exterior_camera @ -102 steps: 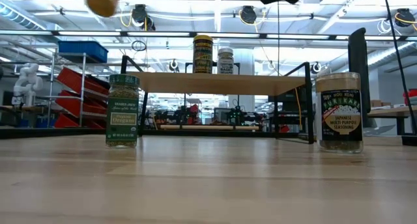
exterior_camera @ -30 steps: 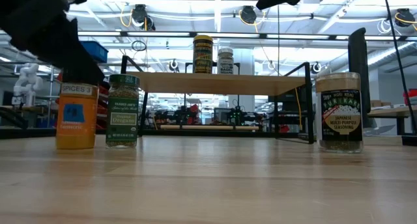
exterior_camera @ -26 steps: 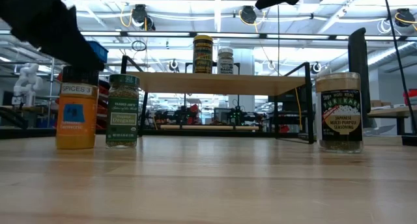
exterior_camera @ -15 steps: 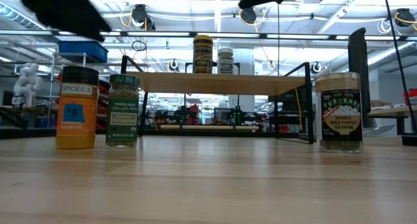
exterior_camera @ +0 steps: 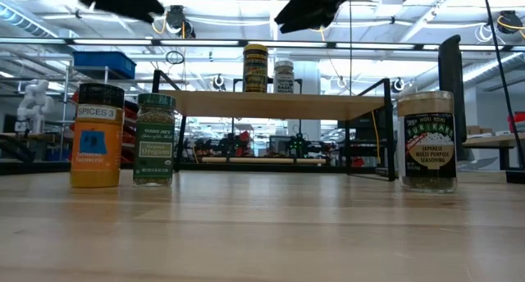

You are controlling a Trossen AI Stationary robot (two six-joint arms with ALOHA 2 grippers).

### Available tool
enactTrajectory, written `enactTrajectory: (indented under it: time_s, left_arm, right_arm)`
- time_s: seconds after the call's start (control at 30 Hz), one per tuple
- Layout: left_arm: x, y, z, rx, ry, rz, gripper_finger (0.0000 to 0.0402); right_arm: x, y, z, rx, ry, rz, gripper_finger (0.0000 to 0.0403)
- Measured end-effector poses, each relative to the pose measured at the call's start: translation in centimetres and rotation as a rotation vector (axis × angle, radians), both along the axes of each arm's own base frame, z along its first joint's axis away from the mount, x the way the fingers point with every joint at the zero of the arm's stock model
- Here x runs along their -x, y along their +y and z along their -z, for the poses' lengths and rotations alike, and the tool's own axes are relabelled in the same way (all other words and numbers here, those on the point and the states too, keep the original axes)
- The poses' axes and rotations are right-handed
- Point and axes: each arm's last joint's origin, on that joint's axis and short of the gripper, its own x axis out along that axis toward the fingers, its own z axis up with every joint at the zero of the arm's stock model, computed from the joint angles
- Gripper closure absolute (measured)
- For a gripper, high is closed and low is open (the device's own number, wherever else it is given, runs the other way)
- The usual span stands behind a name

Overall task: Shelf spices
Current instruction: Remove the white seasoning bottle from the shelf

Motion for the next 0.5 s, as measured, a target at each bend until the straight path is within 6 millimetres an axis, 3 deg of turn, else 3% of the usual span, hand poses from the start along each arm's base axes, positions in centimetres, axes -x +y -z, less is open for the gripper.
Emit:
enactTrajectory:
  time_s: [0.1,0.3,0.4,0.5]
  left_arm:
    - [-0.6,0.5,-1.8,-0.082,-0.009,0.006,0.0091]
    - [-1.2,3.0,-5.3,-0.157,-0.021,-0.036,0.0091]
    - [-1.2,4.3,-6.2,-0.157,-0.015,-0.036,0.0091]
    - [-1.0,5.4,-6.6,-0.176,0.0,-0.059,0.0091]
  right_arm:
    - [0.4,-2.0,-1.5,-0.023,-0.023,0.017,0.0107]
    - [2.0,-4.7,-7.2,0.014,-0.076,0.053,0.0105]
    - [3.1,-6.2,-9.5,-0.012,-0.123,0.01,0.0105]
    - [3.8,-8.0,-10.3,-0.037,-0.155,-0.031,0.0103]
